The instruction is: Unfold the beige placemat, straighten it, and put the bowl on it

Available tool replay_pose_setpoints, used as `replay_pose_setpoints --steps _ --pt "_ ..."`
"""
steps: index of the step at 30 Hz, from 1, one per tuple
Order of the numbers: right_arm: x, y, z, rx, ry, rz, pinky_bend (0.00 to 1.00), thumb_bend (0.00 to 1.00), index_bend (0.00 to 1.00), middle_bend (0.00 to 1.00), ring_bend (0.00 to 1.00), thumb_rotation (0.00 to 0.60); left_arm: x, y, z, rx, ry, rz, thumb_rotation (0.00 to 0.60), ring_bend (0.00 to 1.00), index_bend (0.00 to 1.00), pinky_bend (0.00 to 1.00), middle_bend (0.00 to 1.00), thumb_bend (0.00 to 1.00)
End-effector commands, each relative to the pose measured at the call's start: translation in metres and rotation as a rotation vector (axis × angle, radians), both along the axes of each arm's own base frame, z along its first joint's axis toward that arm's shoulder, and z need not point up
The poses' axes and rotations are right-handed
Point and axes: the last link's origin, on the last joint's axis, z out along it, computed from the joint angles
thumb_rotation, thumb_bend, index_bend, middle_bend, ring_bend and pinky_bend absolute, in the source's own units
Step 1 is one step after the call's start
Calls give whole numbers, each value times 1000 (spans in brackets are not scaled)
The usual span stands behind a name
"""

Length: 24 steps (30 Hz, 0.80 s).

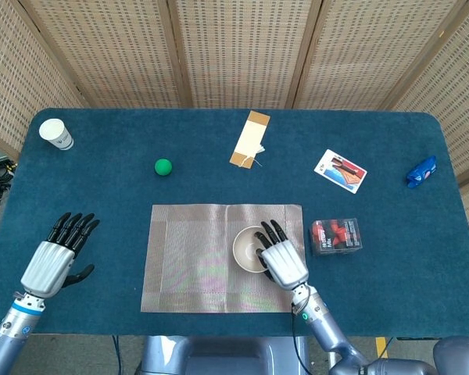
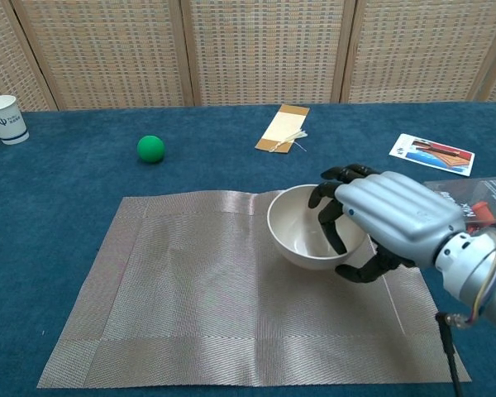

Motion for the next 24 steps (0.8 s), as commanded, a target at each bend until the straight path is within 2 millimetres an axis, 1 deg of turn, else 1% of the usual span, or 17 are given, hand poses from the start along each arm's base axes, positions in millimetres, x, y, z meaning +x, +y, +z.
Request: replay_pose_setpoints --steps 1,8,13,16,18,21,24 --pt "7 8 -8 18 6 22 128 424 723 312 112 600 0 -1 -1 0 3 -3 600 0 0 0 0 232" --pt "23 10 -21 40 -7 29 128 424 723 312 112 600 0 -2 -3 -9 13 -5 600 0 0 0 0 231" --pt "26 7 -25 38 4 33 127 418 716 305 112 600 0 -2 -3 -9 14 -3 600 0 0 0 0 231" --pt "22 5 -26 18 41 35 116 366 660 253 96 600 0 -2 -3 -10 13 0 600 0 0 0 0 231" --pt "18 5 -26 0 82 42 91 307 602 206 67 600 0 -2 -3 -10 17 -2 600 0 0 0 0 231" --pt "12 6 -25 -2 118 27 63 271 549 155 42 600 0 -2 -3 -10 21 -4 600 0 0 0 0 231" --pt "10 6 -19 -14 144 7 31 250 492 109 12 600 0 -3 -4 -12 31 -9 600 0 0 0 0 231"
